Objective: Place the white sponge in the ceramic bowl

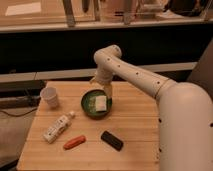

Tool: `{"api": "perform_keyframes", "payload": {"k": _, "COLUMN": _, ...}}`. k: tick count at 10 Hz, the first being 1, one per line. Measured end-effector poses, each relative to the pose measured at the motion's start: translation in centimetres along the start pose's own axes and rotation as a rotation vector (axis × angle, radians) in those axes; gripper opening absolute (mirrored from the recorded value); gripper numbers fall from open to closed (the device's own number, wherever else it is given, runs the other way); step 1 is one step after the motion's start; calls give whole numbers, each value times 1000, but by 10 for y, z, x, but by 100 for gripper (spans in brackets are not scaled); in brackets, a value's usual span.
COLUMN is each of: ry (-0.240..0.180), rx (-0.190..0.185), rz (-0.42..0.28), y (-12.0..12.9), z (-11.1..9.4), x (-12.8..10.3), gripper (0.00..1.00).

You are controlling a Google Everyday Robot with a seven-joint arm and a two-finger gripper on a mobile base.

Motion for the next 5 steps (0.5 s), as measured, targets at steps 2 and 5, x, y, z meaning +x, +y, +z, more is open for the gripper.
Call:
{"api": "perform_keyframes", "payload": {"k": 2, "ry": 4, "rx": -2, "rz": -5, "y": 0, "z": 1, "x": -1, "gripper": 80}}
{"api": "perform_keyframes", "payload": {"k": 5, "ry": 7, "rx": -3, "rz": -8, "y": 0, "z": 1, "x": -2, "gripper": 80}}
